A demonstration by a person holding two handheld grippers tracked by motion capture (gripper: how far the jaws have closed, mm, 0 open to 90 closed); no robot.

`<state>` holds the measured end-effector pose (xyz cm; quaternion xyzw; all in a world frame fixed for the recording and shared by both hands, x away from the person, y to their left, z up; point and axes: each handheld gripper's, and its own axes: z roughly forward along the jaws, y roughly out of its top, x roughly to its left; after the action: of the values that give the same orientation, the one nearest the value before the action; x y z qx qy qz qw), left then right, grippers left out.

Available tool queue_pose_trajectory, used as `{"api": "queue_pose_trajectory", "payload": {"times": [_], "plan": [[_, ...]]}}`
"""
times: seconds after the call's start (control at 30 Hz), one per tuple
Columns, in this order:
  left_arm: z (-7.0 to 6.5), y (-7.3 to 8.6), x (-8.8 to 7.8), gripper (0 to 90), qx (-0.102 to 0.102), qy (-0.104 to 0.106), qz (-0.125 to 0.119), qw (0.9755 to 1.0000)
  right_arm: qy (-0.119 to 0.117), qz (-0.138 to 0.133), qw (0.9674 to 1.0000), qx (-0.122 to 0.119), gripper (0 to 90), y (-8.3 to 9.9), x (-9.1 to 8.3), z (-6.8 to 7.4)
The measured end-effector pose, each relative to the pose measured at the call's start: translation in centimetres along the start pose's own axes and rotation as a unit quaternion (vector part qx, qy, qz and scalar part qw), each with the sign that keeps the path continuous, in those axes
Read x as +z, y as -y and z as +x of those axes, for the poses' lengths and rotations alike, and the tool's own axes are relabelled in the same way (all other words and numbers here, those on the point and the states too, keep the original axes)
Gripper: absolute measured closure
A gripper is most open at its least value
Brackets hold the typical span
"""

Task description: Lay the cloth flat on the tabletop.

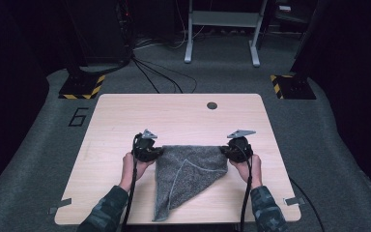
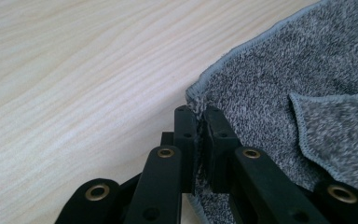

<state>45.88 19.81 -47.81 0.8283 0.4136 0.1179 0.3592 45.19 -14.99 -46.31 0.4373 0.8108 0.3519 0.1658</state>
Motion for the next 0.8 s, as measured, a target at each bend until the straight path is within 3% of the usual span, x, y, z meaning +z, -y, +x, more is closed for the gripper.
{"api": "queue_pose_trajectory", "payload": {"times": [0.13,0.3,0.43,0.53,0.57,0.6,0.63,0.67,0.7,0.73,0.8], "plan": [[0.6,-0.2,0.5,85.7,-0.005,0.000,0.006,1.0000,0.002,0.008,1.0000,0.001,86.3,-0.3,0.7,-0.1],[2.3,-1.6,2.3,87.7,-0.013,-0.007,0.023,0.9996,0.004,0.021,0.9998,-0.003,87.6,-2.0,3.0,-1.0],[4.2,-4.6,2.5,87.9,-0.014,-0.035,0.018,0.9991,0.018,0.016,0.9997,-0.007,87.8,-5.4,4.1,-2.3],[5.6,-8.6,0.2,87.9,-0.011,-0.070,-0.021,0.9973,0.045,-0.016,0.9987,-0.019,87.8,-9.9,3.0,-3.5],[5.8,-10.1,-1.2,87.9,-0.006,-0.080,-0.045,0.9958,0.052,-0.035,0.9978,-0.021,87.8,-11.6,2.1,-3.8],[5.8,-11.6,-2.9,87.9,0.003,-0.094,-0.070,0.9931,0.066,-0.074,0.9946,-0.032,87.7,-14.8,-0.6,-4.1],[5.6,-13.0,-4.7,87.9,0.009,-0.105,-0.102,0.9892,0.066,-0.074,0.9946,-0.032,87.7,-14.8,-0.6,-4.1],[5.2,-14.1,-6.6,87.9,0.021,-0.112,-0.131,0.9849,0.068,-0.099,0.9918,-0.045,87.8,-16.2,-2.3,-4.0],[4.5,-15.1,-8.9,87.9,0.038,-0.124,-0.167,0.9773,0.074,-0.119,0.9887,-0.054,87.7,-17.3,-3.9,-3.7],[4.0,-15.5,-10.1,87.9,0.056,-0.132,-0.180,0.9731,0.077,-0.146,0.9839,-0.069,87.7,-18.1,-5.9,-3.2],[2.9,-15.4,-12.4,87.9,0.086,-0.136,-0.211,0.9642,0.076,-0.179,0.9770,-0.086,87.7,-18.3,-8.2,-2.3]]}}
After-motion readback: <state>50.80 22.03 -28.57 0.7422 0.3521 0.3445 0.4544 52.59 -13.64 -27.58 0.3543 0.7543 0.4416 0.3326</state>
